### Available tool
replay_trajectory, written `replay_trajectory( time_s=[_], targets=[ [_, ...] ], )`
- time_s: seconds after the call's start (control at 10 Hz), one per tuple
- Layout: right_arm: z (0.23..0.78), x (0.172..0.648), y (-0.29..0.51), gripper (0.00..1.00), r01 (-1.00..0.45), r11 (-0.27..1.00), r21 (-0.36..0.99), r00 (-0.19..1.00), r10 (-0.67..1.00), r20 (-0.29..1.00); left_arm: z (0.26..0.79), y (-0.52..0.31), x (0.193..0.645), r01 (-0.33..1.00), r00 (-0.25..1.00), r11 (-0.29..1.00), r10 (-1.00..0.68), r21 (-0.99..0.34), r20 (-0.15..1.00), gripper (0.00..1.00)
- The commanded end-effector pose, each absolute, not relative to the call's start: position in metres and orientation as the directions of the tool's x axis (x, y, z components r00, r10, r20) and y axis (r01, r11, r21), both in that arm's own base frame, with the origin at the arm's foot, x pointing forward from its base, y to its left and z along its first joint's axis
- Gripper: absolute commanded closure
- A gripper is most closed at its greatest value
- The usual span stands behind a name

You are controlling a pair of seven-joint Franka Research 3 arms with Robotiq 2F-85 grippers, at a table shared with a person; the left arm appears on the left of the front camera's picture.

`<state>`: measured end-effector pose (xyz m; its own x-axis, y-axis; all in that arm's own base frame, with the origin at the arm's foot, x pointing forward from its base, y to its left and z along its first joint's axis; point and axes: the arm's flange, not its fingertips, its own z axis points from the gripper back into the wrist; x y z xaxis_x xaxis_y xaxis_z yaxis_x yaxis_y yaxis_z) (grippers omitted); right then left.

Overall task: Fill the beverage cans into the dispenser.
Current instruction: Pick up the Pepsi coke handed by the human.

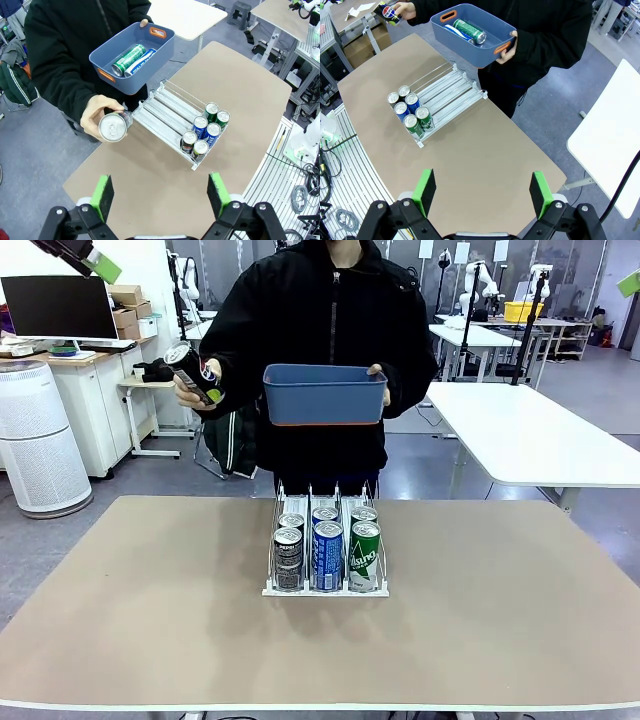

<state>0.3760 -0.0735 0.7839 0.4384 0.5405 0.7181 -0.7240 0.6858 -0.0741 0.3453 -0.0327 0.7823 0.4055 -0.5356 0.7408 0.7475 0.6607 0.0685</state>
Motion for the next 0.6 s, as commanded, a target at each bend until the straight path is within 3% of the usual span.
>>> replay_trajectory(
  time_s=[0.0,0.1,0.5],
  targets=[
    [0.783,0.376,-0.072,0.0,-0.729,0.681,-0.07,0.432,0.537,0.725,0.78,-0.033,0.355,0.725,0.467,0.688,-0.523,0.03,0.713,0.0],
    [0.783,0.376,-0.072,0.0,-0.729,0.681,-0.07,0.432,0.537,0.725,0.773,-0.03,0.365,0.723,0.51,0.691,-0.526,-0.008,0.681,0.0],
    [0.783,0.376,-0.072,0.0,-0.729,0.681,-0.07,0.432,0.537,0.725,0.748,-0.039,0.407,0.711,0.523,0.696,-0.621,0.103,0.584,0.0]
  ],
)
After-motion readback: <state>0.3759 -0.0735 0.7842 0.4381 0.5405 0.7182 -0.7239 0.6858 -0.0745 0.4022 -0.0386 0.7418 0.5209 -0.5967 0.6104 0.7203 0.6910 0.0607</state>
